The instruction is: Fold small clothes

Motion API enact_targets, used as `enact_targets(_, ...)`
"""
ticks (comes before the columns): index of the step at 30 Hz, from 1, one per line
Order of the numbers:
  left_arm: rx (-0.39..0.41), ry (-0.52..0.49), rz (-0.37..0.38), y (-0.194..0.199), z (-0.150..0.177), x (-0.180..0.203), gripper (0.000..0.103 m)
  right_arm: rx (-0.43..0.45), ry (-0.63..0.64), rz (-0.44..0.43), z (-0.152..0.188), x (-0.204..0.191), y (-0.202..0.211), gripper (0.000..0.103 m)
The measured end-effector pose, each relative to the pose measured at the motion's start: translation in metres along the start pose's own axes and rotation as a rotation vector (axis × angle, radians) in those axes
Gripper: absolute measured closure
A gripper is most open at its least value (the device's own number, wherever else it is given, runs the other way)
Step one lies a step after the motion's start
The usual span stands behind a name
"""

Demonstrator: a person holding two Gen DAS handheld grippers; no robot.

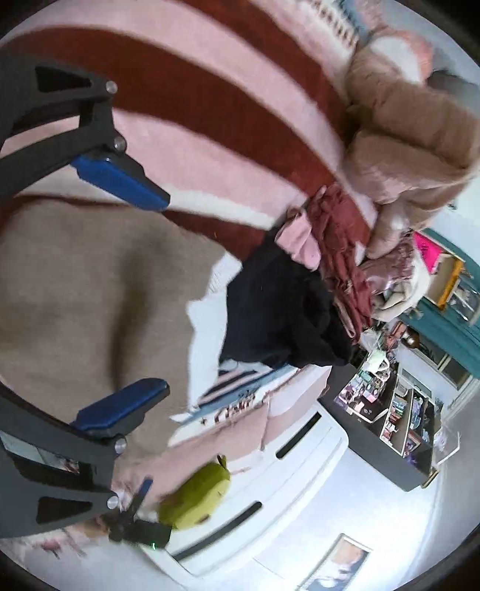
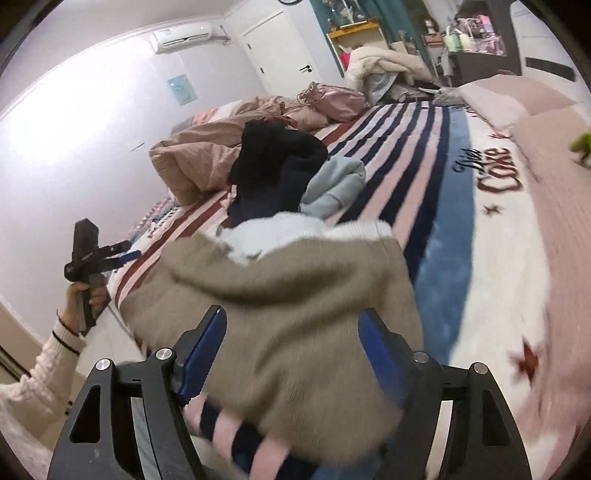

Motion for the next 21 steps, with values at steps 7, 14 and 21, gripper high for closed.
enact_targets(7, -0.193, -0.015, -0.046, -0.075, -0.021, -0.009, 0.013, -0.185, 0.085, 0.054, -0.050, 0.023, -0.090, 0.028)
enact_targets(14, -0.266, 0.002, -0.002, -0.105, -0.008, -0.016, 0.013, -0.388, -0.001, -0.046, -0.048, 0.048, -0.145, 0.031)
enact_targets(21, -0.230, -0.027, -0.004, -0.105, -0.009, -0.007, 0.039, -0.248, 0.139, 0.009, -0.037, 0.027, -0.113, 0.086)
Point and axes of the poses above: each gripper's, at about its wrist camera, not at the fingertips, and y roughly against the way its jaws point, x to its right, z to its underside, the point moved 1 cm from there along -y, roughly the way its jaws point, and after that the axes turned 1 degree about -x, right-handed, at the moved point
